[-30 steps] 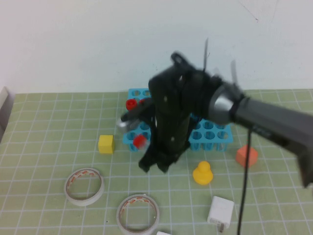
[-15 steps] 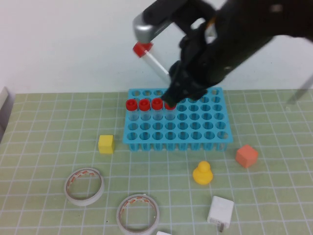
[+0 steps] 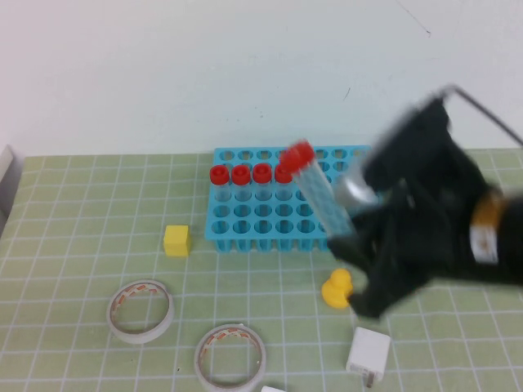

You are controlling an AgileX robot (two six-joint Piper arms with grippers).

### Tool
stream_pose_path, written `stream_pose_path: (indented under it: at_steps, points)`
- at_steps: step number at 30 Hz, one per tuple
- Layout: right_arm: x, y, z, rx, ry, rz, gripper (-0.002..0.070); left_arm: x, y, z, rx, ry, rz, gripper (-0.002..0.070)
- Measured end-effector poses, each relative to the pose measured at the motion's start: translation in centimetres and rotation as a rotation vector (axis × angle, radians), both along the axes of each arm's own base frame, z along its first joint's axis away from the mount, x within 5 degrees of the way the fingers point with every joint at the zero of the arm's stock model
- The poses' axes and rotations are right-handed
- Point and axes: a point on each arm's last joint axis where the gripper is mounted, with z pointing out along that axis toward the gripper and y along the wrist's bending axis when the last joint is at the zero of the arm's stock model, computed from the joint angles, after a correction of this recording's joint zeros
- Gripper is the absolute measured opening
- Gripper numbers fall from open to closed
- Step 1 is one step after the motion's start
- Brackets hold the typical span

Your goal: Place the test tubes

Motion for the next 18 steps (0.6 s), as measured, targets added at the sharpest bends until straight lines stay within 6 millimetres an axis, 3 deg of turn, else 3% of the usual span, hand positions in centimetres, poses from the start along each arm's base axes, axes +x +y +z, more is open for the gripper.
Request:
stream_pose_path:
  at_steps: [4, 7, 11, 18]
  points:
    - [-2.6, -1.2, -3.7, 0.063, -0.044, 0.019, 0.0231, 0.0, 0.1, 0.2, 0.053, -0.021, 0.0, -0.0001]
    - [-3.7, -2.0, -5.2, 0.101, -0.082, 0.021, 0.0231, 0.1, -0.1, 0.6, 0.07, -0.07, -0.016, -0.0001]
    - [-4.0, -2.3, -5.6, 0.149, -0.13, 0.017, 0.0231, 0.6, -0.4, 1.3, 0.069, -0.13, -0.047, -0.0001]
    - [-3.7, -2.1, -4.5, 0.234, -0.23, 0.017, 0.0231, 2.8, -1.0, 3.1, -0.044, -0.154, -0.088, -0.0001]
